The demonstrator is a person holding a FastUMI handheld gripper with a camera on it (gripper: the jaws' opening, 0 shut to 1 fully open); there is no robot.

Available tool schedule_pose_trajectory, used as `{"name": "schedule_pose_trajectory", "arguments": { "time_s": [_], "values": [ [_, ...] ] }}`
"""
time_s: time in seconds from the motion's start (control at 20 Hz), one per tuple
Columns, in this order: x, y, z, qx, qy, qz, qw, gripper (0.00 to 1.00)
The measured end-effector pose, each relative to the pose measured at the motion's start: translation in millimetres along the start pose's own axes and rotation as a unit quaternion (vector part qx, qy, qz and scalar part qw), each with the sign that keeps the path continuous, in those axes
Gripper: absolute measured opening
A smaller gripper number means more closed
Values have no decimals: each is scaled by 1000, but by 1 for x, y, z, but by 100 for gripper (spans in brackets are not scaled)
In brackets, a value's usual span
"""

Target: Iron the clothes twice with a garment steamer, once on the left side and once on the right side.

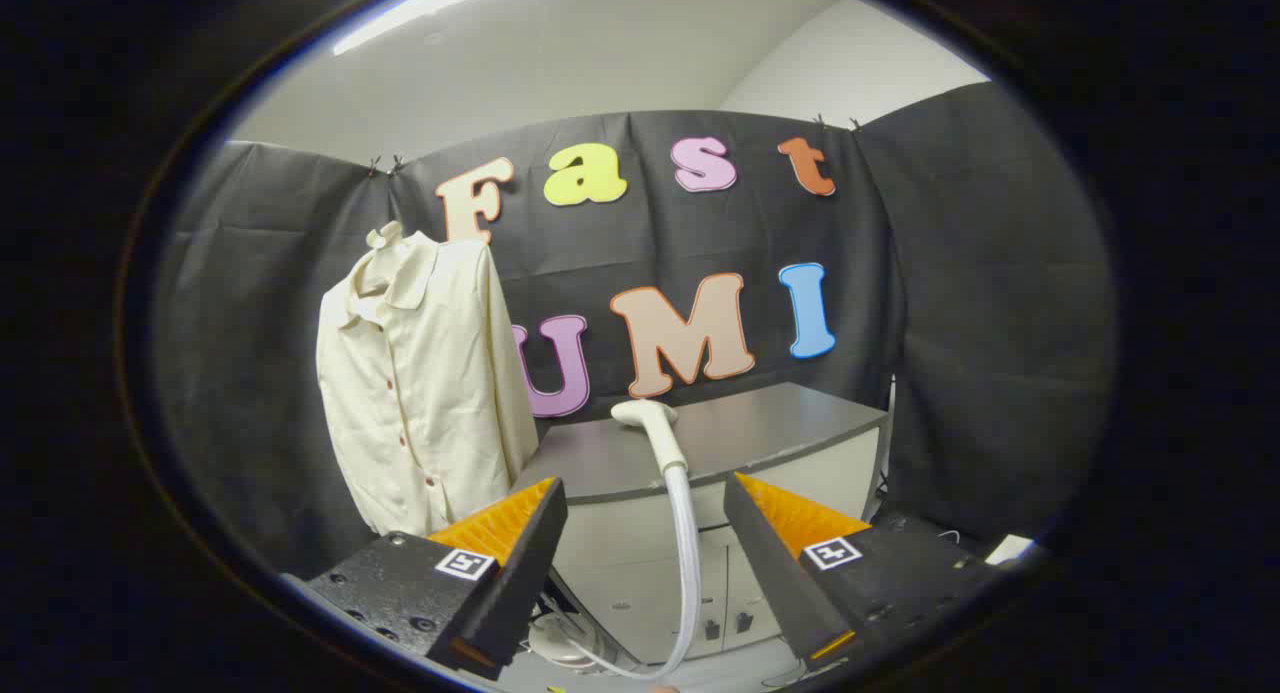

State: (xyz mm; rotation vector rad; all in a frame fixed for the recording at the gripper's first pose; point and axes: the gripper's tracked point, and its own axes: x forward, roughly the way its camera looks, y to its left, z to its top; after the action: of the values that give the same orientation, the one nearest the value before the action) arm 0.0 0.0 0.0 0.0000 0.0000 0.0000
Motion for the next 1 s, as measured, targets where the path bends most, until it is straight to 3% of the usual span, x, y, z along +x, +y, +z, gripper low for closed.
{"name": "schedule_pose_trajectory", "arguments": {
  "time_s": [0.5,1.0],
  "values": [
    [2,-3,7,16,-4,-1,1000,97],
    [41,0,16,23,7,15,1000,97]
  ]
}}
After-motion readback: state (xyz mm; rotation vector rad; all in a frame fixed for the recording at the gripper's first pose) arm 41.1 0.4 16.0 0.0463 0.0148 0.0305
